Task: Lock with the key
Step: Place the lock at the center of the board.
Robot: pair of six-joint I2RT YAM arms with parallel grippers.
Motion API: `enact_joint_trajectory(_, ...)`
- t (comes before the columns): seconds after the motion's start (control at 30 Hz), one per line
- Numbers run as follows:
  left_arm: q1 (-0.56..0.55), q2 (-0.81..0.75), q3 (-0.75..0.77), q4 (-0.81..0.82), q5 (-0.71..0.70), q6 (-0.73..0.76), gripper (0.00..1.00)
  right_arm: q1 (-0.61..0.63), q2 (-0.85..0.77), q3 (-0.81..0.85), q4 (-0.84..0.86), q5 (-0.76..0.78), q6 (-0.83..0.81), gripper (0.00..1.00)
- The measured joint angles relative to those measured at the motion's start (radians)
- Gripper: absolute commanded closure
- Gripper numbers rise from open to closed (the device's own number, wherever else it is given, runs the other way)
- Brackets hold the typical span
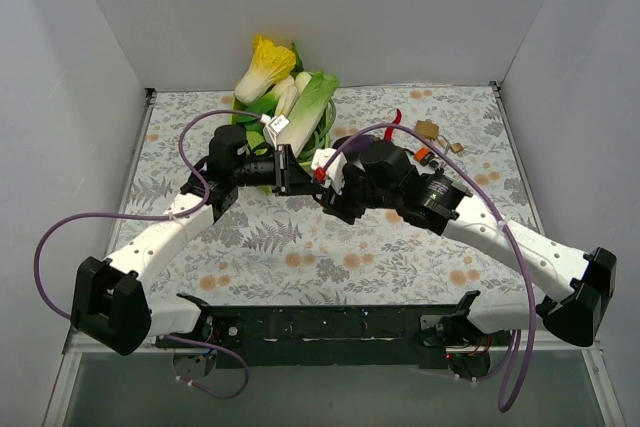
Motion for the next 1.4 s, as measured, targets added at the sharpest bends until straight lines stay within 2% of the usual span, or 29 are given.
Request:
enact_joint_trajectory(0.03,0.0,0.002,0.0,0.003,-0.001,-0.003,0.48,0.0,0.0,-0.001,0.0,0.004,-0.002,0.99)
enact_joint_trajectory(0.07,0.0,0.004,0.0,0.006,0.0,-0.008,0.4,0.0,0.0,-0.005,0.0,0.007,-0.003,0.99)
enact_joint_trajectory(0.13,0.002,0.004,0.0,0.01,-0.001,-0.015,0.07,-0.004,-0.007,-0.022,-0.001,0.016,-0.002,0.99)
enact_joint_trajectory(0.17,0.003,0.004,0.001,0.01,-0.002,-0.003,0.02,-0.008,-0.011,-0.035,-0.002,0.018,0.0,0.99)
enact_joint_trajectory(0.3,0.037,0.004,0.014,-0.058,-0.027,0.029,0.02,-0.109,-0.034,-0.083,-0.033,-0.006,0.038,0.99)
enact_joint_trajectory(0.53,0.095,-0.002,0.137,-0.211,-0.236,0.12,0.02,-0.498,-0.092,-0.252,-0.087,0.001,0.119,0.99)
enact_joint_trajectory(0.7,0.116,-0.016,0.155,-0.247,-0.325,0.161,0.02,-0.706,-0.057,-0.369,-0.141,0.036,0.138,0.99)
enact_joint_trajectory(1.0,0.145,-0.016,0.154,-0.272,-0.326,0.166,0.02,-0.849,0.101,-0.401,-0.094,0.106,0.141,0.99)
enact_joint_trajectory(1.4,0.147,-0.016,0.149,-0.267,-0.312,0.166,0.02,-0.97,0.192,-0.413,0.012,0.101,0.129,0.99)
